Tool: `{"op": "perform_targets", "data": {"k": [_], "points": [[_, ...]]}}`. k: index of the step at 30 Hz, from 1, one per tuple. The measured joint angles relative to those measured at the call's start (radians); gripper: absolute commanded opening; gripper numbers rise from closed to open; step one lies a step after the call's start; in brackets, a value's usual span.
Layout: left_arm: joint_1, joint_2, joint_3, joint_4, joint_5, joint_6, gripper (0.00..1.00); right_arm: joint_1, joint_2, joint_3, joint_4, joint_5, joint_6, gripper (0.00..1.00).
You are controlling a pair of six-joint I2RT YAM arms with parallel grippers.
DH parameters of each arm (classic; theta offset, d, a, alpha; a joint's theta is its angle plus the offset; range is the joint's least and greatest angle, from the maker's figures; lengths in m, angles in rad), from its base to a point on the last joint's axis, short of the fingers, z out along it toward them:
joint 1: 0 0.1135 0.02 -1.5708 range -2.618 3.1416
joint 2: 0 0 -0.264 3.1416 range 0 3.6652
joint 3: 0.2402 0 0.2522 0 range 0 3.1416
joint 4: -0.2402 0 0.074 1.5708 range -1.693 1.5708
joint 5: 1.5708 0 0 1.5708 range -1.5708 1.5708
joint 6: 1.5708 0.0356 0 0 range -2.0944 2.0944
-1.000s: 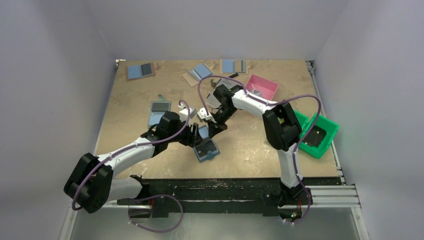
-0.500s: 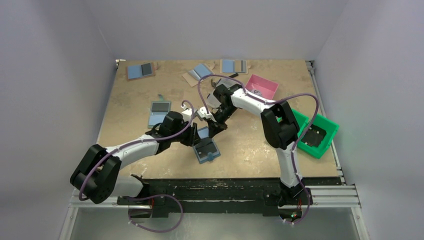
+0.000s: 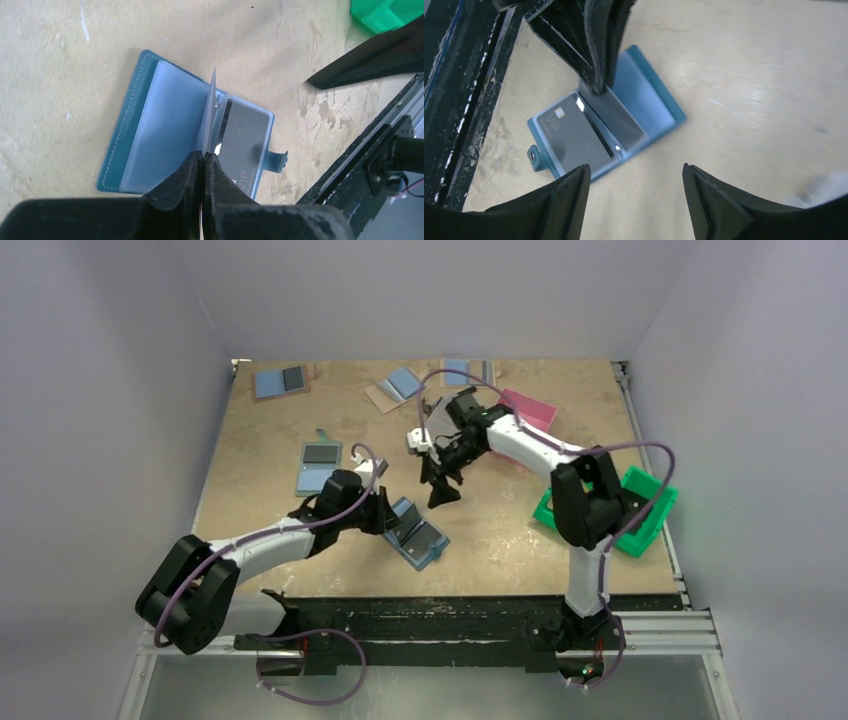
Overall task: Take the credit cards out of the card holder
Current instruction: Remove the credit card from the card holder.
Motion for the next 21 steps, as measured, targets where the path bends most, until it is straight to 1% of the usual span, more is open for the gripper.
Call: {"op": "perform_targets", "data": {"k": [2,4,5,7,9,12,14,17,19,21], "points": [[0.000,-0.046,-0.056,0.044,-0.016,-0.065,0.00,-0.031,-0.089,-0.047,0.045,0.008,0.060,0.77],[0.000,-0.090,-0.111,0.088,-0.029,-0.123,0.00,-0.058,-0.186,-0.089,0.076,0.010,0.112,0.75],[0.000,-0.115,-0.145,0.124,-0.038,-0.164,0.00,-0.066,-0.232,-0.110,0.090,0.004,0.141,0.73],[0.000,-0.151,-0.192,0.177,-0.050,-0.221,0.00,-0.068,-0.303,-0.155,0.119,-0.032,0.204,0.64],[0.000,-0.188,-0.241,0.248,-0.060,-0.278,0.00,-0.060,-0.361,-0.225,0.154,-0.090,0.294,0.62],[0.000,-0.230,-0.298,0.355,-0.078,-0.348,0.00,-0.052,-0.391,-0.342,0.242,-0.151,0.471,0.61],[0.000,-0.241,-0.322,0.430,-0.085,-0.388,0.00,-0.055,-0.397,-0.440,0.364,-0.177,0.649,0.61],[-0.001,-0.241,-0.348,0.554,-0.098,-0.448,0.00,-0.087,-0.446,-0.658,0.688,-0.189,1.028,0.60],[-0.001,-0.241,-0.363,0.615,-0.108,-0.476,0.00,-0.108,-0.471,-0.758,0.864,-0.191,1.221,0.60],[-0.001,-0.240,-0.377,0.671,-0.119,-0.502,0.00,-0.126,-0.473,-0.801,1.001,-0.191,1.383,0.57]]}}
